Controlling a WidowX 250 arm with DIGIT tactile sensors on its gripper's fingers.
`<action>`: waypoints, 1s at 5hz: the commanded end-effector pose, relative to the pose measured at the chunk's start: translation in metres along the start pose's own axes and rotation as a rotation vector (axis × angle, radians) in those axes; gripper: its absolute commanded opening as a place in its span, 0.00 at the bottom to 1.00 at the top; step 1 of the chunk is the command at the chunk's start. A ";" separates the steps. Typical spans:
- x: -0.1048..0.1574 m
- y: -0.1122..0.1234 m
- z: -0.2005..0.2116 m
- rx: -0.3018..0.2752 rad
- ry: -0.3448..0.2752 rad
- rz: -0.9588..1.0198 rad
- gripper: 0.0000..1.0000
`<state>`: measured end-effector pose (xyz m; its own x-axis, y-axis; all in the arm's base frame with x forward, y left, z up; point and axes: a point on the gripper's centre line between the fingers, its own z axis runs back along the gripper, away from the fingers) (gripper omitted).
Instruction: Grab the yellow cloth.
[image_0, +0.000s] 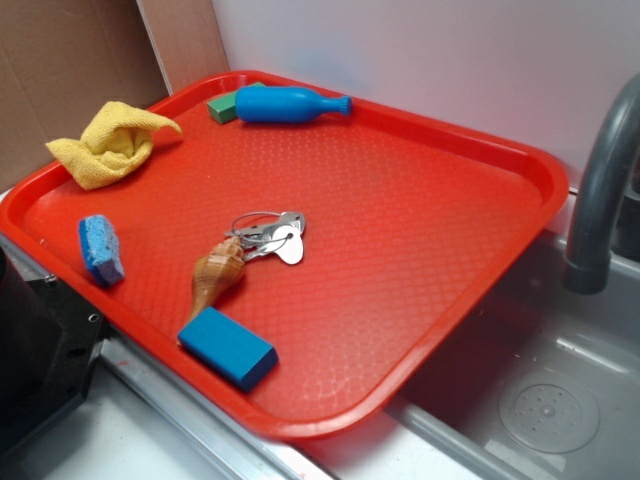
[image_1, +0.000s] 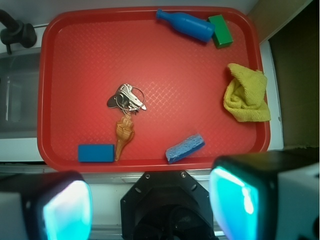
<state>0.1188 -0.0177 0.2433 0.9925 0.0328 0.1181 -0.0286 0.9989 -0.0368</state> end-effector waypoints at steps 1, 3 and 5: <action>0.000 0.000 0.000 0.000 0.000 0.000 1.00; 0.060 0.095 -0.079 0.130 -0.012 0.488 1.00; 0.057 0.136 -0.112 0.171 -0.241 0.983 1.00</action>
<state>0.1948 0.1078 0.1263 0.4720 0.8344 0.2847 -0.8572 0.5098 -0.0730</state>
